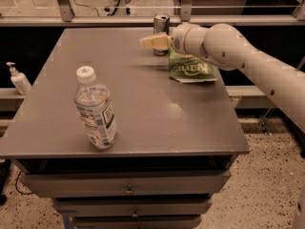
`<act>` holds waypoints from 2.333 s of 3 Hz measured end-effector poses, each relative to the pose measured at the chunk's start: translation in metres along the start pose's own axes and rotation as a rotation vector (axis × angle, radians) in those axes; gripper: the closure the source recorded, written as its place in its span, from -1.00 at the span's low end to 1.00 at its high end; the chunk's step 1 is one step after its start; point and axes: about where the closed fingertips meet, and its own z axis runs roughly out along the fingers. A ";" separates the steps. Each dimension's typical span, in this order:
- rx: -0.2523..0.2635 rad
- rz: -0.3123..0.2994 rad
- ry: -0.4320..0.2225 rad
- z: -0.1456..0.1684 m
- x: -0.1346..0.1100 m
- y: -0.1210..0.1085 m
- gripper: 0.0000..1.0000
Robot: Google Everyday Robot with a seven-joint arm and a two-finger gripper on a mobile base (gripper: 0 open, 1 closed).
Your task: Move redbull can near green jalapeno chip bag
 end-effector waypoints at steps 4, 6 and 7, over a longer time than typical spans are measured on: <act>0.046 -0.181 -0.050 -0.146 -0.064 -0.039 -1.00; 0.004 -0.149 -0.106 -0.159 -0.072 -0.054 -1.00; 0.056 -0.212 -0.150 -0.212 -0.106 -0.082 -1.00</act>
Offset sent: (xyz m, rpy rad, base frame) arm -0.0766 -0.1171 0.1042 -0.1534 -0.1656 0.0056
